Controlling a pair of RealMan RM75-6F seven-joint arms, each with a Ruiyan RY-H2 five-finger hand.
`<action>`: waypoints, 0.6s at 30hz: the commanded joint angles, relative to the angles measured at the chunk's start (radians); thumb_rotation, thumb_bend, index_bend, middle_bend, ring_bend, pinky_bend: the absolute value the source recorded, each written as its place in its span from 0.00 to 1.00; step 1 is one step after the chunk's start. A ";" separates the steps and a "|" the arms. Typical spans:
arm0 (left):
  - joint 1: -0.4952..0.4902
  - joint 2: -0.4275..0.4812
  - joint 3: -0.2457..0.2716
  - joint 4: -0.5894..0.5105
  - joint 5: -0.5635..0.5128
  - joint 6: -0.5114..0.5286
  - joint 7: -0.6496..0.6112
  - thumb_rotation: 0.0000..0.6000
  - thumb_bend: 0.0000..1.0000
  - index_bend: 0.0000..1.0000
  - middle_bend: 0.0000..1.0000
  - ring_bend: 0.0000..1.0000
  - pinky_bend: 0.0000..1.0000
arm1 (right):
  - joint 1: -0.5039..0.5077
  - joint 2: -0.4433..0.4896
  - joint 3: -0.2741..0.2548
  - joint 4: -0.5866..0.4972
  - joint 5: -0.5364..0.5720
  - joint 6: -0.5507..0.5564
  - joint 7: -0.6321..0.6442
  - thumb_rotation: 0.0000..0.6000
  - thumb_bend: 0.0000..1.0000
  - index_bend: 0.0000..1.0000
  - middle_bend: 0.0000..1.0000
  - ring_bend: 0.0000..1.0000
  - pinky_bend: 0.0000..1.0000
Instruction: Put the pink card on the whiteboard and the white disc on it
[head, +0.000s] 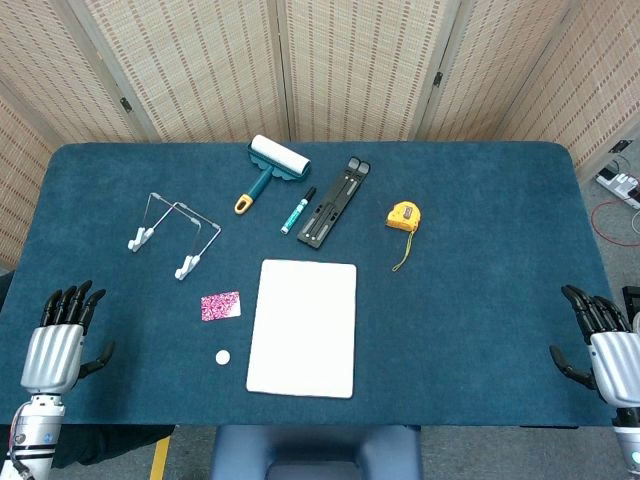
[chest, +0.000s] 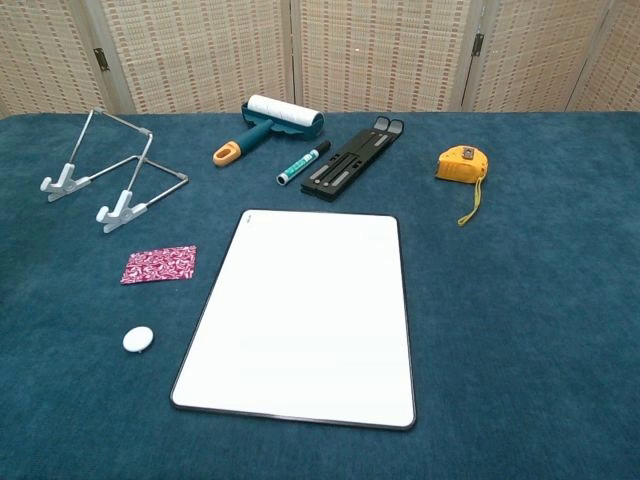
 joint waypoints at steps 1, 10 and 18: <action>-0.015 -0.002 -0.006 0.009 0.005 -0.016 -0.008 1.00 0.38 0.14 0.07 0.04 0.00 | 0.000 0.000 0.001 0.001 0.000 0.001 0.002 1.00 0.37 0.05 0.13 0.14 0.11; -0.134 -0.016 -0.058 0.040 0.004 -0.145 -0.036 1.00 0.38 0.17 0.08 0.07 0.00 | 0.009 0.002 0.000 0.002 -0.013 -0.005 0.006 1.00 0.37 0.05 0.13 0.14 0.11; -0.260 -0.050 -0.094 0.051 -0.071 -0.306 0.025 1.00 0.38 0.19 0.11 0.09 0.00 | 0.002 0.007 -0.001 0.002 -0.015 0.007 0.011 1.00 0.37 0.05 0.13 0.14 0.11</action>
